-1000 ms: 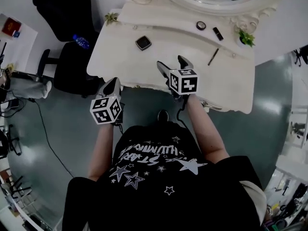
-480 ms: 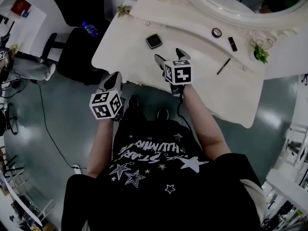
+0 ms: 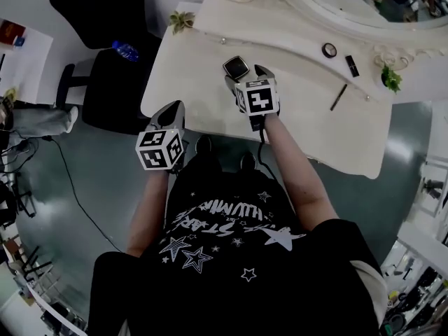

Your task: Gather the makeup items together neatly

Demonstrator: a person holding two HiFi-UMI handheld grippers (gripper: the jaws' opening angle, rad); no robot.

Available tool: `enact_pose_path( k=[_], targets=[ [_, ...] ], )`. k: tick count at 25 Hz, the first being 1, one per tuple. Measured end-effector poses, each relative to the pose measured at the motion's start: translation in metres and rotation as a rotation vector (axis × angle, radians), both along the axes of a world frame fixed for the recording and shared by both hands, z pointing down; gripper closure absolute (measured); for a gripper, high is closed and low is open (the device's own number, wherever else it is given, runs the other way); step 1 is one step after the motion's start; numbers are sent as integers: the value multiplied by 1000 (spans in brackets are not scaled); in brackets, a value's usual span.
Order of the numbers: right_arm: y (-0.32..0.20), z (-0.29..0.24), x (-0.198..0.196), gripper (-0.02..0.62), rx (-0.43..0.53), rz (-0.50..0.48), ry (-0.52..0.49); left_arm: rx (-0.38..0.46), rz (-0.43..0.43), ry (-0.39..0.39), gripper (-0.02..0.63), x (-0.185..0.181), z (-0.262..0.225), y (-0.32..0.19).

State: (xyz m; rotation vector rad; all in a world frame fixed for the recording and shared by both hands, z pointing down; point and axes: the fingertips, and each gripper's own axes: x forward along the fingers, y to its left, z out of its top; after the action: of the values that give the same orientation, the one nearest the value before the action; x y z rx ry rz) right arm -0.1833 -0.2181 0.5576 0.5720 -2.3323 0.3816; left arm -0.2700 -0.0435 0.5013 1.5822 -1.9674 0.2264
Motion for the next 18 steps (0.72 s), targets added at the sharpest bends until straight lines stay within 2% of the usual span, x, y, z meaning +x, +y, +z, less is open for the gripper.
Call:
enact_pose_path(
  k=[10, 18],
  targets=[
    [-9, 23, -21, 207, 5, -36, 116, -11, 119, 42, 604, -26, 15, -19],
    [-9, 31, -26, 235, 9, -66, 175, -1, 151, 72, 604, -40, 18, -27]
  ],
)
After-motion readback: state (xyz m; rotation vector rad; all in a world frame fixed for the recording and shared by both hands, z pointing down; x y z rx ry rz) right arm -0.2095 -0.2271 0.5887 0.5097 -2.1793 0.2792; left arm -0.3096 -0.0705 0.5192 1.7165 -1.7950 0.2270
